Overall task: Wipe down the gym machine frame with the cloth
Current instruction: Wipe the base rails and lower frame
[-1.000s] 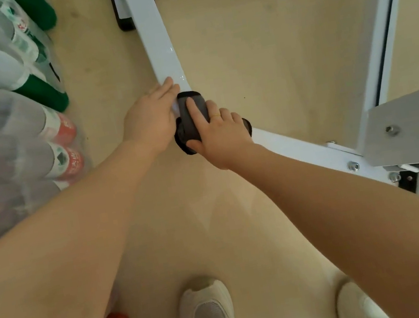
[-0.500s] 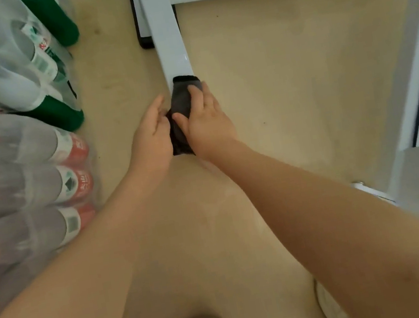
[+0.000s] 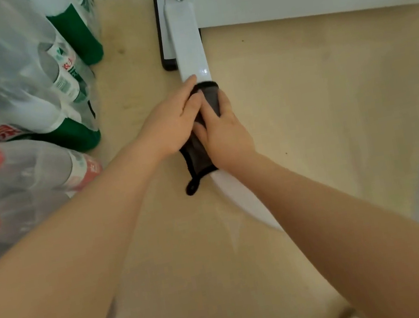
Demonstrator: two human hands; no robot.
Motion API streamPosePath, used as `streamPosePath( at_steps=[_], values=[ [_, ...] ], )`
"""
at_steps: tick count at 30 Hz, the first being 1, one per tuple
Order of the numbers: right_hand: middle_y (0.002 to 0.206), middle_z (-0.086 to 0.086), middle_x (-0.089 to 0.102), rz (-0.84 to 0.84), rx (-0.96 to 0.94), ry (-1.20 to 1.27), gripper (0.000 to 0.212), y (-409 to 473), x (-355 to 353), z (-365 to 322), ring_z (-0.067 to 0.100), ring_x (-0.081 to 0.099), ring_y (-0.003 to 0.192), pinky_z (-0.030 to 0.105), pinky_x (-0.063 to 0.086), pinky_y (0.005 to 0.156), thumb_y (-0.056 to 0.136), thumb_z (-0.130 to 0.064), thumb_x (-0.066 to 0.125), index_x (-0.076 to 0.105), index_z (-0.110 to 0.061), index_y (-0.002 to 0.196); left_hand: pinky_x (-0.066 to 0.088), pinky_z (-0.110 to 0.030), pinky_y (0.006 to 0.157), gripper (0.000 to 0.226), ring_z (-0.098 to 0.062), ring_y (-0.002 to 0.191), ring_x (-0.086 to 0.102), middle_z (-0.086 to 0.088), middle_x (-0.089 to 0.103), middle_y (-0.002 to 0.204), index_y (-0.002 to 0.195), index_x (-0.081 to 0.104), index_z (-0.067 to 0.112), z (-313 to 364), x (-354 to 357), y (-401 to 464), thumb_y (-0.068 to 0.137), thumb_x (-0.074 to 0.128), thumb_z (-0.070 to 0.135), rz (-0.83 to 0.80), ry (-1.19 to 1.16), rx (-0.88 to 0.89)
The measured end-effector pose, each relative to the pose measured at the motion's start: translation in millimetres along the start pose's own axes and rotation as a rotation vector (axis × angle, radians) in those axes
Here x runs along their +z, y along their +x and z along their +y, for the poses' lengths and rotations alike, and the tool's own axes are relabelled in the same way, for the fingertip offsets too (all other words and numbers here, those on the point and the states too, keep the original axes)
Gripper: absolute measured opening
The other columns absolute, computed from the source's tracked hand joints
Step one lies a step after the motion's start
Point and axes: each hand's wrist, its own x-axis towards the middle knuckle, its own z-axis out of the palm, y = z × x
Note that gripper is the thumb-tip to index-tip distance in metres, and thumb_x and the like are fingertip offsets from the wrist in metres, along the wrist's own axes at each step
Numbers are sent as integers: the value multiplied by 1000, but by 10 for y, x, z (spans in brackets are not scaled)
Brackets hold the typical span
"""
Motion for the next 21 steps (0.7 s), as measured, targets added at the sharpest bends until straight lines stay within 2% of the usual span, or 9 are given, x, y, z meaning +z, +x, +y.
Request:
streamPosePath(
  at_steps=[5,8,10,12,15,21],
  values=[
    [156,13,-9,-45,-32,67,61,615,-184,-58,30,20,140,38,31,108,97,-40,39,9,-29,149,9,-12,103,46,-5,138,16,3,20,153,146,21,19,-52,-180,52,101,26,30,217,-134,-54],
    [155,11,-14,-75,-79,179,66,585,-212,-47,29,17,141,40,28,111,94,-34,49,12,-27,149,13,-9,101,45,-6,136,22,3,25,151,145,25,18,-51,-178,59,101,27,28,185,-166,-69],
    [156,9,-14,-54,-148,118,68,403,-135,0,29,10,143,42,27,112,92,-31,53,15,-27,149,13,-7,99,44,-5,135,23,2,26,150,145,25,17,-32,-158,78,101,27,26,151,-165,-48],
    [157,4,-11,-22,-201,35,71,262,-46,49,29,-3,144,43,25,110,89,-31,53,15,-30,148,14,-10,104,44,-5,136,22,2,26,151,145,25,15,-14,-150,109,101,27,25,142,-172,-27],
    [157,0,-13,-22,-171,10,73,454,-65,20,29,-7,143,42,24,109,87,-34,53,12,-35,148,14,-18,110,44,-7,138,21,2,25,151,144,26,16,-41,-148,116,101,28,26,178,-175,-31],
    [156,0,-17,-89,-124,-46,69,1106,-271,-155,29,-10,143,41,19,112,91,-36,47,8,-32,149,10,-14,106,44,1,133,17,1,23,152,143,28,14,-162,-139,-12,101,29,25,171,-105,-7]
  ],
)
